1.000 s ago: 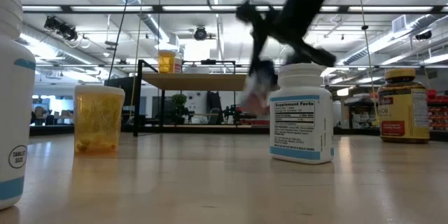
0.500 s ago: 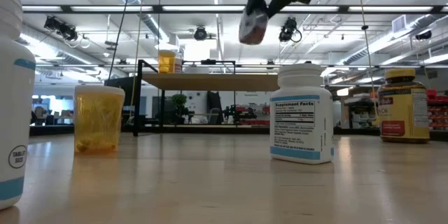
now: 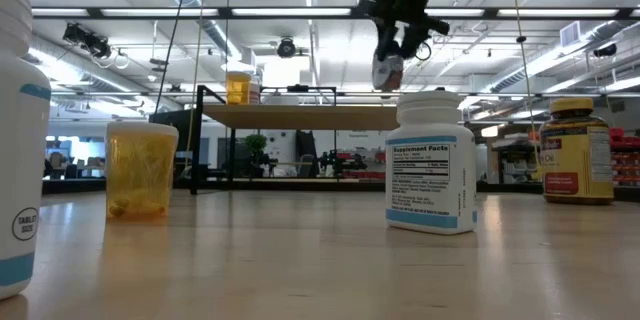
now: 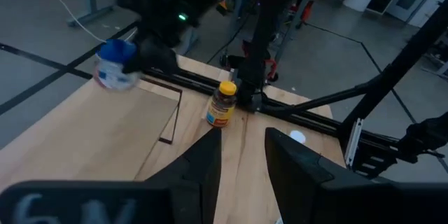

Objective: Pick and place medicine bottles onto shelf by color
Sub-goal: Put the blue bottle on the shelf

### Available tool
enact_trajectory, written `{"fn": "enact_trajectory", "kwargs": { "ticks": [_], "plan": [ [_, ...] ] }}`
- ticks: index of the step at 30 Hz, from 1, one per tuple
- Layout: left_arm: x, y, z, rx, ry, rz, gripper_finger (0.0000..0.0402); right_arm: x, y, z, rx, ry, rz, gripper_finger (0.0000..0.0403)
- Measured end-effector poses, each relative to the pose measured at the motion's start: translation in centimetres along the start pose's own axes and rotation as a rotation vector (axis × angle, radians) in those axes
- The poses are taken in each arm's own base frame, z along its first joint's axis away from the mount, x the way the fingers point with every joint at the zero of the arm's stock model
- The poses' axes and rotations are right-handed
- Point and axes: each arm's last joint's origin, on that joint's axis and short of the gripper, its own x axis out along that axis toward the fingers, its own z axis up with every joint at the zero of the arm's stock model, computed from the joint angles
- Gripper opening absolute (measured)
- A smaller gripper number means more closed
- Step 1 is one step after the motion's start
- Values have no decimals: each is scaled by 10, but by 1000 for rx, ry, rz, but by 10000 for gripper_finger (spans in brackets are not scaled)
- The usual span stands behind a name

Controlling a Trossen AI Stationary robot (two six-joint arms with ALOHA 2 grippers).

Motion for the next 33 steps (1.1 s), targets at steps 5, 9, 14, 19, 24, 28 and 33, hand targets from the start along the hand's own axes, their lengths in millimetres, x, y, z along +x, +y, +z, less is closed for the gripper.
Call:
{"fn": "enact_trajectory", "kwargs": {
  "ticks": [5, 9, 14, 19, 24, 28, 33],
  "plan": [
    [-1, 0, 0, 2, 0, 2, 119, 12, -29, 16, 21, 18, -17, 204],
    [-1, 0, 0, 6, 0, 2, 113, 19, -41, 22, 17, 31, 15, 204],
    [-1, 1, 0, 11, -11, 45, 116, 30, -49, 23, 8, 36, 30, 204],
    [-1, 2, 4, -3, -51, 79, 122, 46, -54, 16, 74, 51, 11, 204],
    [-1, 2, 4, -22, -62, 88, 122, 56, -52, 11, 79, 48, 30, 204],
    [-1, 2, 4, -22, -62, 88, 123, 59, -50, 13, 85, 26, 73, 204],
    [-1, 3, 5, -51, -67, 104, 128, 60, -54, 14, 81, 31, 69, 204]
  ]
}}
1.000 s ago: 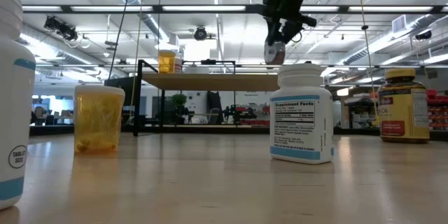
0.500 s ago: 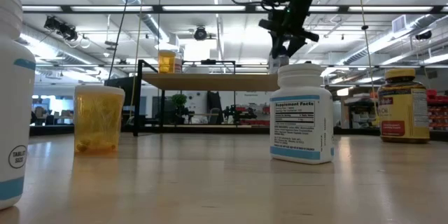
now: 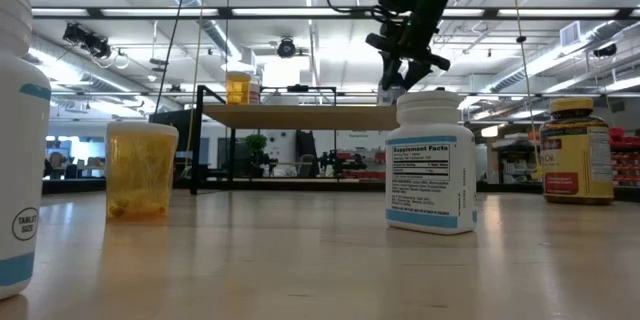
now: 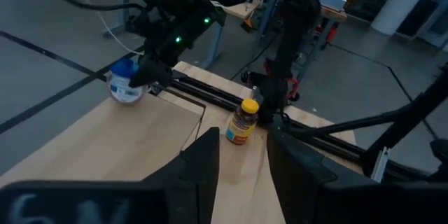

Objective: Pick and place medicine bottles onto shelf by color
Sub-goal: Put the blue bottle on the shelf

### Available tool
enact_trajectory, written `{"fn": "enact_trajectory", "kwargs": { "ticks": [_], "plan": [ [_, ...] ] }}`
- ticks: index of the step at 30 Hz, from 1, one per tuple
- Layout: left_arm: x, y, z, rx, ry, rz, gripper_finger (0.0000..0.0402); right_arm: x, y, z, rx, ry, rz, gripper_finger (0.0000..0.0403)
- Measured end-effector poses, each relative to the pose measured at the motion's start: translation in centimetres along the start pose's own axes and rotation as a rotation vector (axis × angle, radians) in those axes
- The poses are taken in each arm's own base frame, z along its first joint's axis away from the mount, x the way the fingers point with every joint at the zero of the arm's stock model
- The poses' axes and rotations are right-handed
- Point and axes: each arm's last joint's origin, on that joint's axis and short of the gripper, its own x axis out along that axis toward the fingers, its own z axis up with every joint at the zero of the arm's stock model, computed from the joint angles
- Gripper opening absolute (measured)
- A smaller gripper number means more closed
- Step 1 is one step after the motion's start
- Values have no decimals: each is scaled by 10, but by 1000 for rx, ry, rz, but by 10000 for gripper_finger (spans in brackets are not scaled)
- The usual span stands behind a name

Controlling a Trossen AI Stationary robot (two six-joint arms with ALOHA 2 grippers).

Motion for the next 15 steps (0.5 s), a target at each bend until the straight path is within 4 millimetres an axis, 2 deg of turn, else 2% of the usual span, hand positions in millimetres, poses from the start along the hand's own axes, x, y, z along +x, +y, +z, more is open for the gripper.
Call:
{"fn": "enact_trajectory", "kwargs": {
  "ticks": [15],
  "plan": [
    [0, 1, 0, -30, -7, 27, 126, 5, -4, 0, 8, 38, 11, 211]
  ]
}}
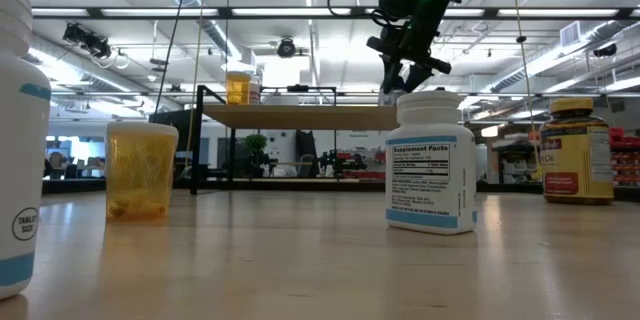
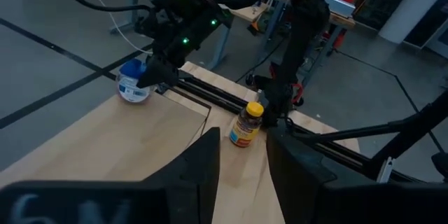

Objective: Pick and place medicine bottles onto shelf by color
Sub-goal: Put the blue bottle on the shelf, then put the orange medicine bottle on the shelf

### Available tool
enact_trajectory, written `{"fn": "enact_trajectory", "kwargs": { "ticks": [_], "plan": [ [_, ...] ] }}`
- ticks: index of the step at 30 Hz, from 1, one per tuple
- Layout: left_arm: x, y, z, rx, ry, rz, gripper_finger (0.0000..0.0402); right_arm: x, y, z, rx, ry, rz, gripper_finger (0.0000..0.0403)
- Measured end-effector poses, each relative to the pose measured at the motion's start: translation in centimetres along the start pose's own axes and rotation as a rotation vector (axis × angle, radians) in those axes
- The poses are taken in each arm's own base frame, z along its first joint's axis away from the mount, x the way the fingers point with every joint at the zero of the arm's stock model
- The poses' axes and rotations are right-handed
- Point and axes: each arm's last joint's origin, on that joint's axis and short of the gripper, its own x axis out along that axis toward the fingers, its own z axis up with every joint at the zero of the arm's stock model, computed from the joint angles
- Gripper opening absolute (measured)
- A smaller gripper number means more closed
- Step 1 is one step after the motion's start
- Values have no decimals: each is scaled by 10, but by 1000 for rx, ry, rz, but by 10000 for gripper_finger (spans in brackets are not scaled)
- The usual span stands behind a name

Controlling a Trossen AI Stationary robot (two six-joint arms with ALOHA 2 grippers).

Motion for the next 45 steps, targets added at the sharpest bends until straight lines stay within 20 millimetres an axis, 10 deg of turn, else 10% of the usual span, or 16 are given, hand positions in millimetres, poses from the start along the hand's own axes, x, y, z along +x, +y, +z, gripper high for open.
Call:
{"fn": "enact_trajectory", "kwargs": {
  "ticks": [18, 29, 45],
  "plan": [
    [0, 0, -1, 4, 8, 3, 134, -1, 0, 1, 14, -13, -15, 253],
    [1, 0, -1, 7, 15, 5, 134, -47, 18, 15, 15, -62, 21, 255],
    [-1, 0, -18, 71, 193, -22, 144, -92, 98, -56, -33, 129, 129, 255]
  ]
}}
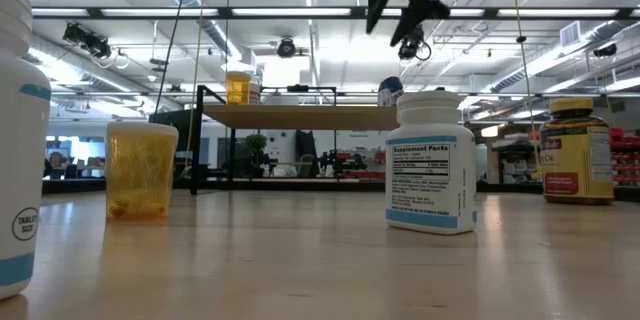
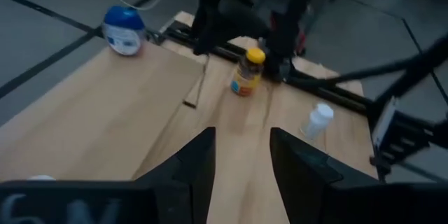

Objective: Pick and place medicine bottles onto shelf by color
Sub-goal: Put the orange medicine bottle on the shelf

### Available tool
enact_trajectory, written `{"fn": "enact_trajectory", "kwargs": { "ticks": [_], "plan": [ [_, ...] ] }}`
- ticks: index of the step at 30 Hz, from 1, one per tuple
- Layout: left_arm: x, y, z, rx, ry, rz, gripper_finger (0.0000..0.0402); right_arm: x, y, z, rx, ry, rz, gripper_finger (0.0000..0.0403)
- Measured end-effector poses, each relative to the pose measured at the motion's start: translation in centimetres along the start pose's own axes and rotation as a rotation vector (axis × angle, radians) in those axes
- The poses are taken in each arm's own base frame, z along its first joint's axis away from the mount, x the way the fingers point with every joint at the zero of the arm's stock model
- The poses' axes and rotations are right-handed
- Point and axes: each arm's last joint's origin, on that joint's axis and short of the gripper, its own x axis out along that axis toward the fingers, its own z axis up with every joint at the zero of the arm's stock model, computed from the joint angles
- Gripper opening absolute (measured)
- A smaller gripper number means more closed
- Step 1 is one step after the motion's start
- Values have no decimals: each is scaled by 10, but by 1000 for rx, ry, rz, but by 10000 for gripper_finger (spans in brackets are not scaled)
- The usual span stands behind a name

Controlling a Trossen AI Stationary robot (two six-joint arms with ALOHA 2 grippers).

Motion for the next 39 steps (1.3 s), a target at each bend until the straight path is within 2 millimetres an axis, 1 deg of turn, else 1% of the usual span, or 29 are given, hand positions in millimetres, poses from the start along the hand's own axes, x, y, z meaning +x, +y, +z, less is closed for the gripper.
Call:
{"fn": "enact_trajectory", "kwargs": {
  "ticks": [4, 8, 9, 12, 15, 17, 20, 23, 26, 28, 32, 35, 39],
  "plan": [
    [0, -3, -5, 18, 51, -18, 146, -8, 29, -30, 3, 24, 52, 255],
    [0, -10, -15, 104, 160, -125, 145, -20, 55, -63, -6, 43, 99, 255],
    [2, -13, -18, 136, 183, -151, 145, -23, 61, -72, -11, 50, 111, 255],
    [6, -21, -24, 235, 242, -206, 151, -34, 76, -99, -32, 67, 145, 255],
    [6, -30, -30, 295, 285, -246, 159, -46, 88, -126, -77, 95, 188, 255],
    [15, -35, -36, 312, 349, -260, 166, -54, 95, -142, -103, 107, 222, 255],
    [27, -44, -47, 337, 450, -278, 181, -64, 102, -162, -153, 97, 253, 255],
    [42, -57, -54, 369, 502, -309, 205, -72, 106, -177, -182, 77, 272, 255],
    [62, -72, -67, 408, 589, -336, 233, -80, 109, -191, -187, 85, 307, 255],
    [74, -81, -78, 431, 668, -343, 252, -83, 113, -203, -192, 101, 320, 255],
    [99, -103, -102, 487, 784, -364, 283, -96, 116, -234, -175, 126, 356, 255],
    [114, -113, -120, 523, 877, -362, 296, -107, 116, -260, -184, 117, 366, 255],
    [128, -125, -140, 563, 952, -364, 306, -122, 112, -285, -182, 84, 391, 255]
  ]
}}
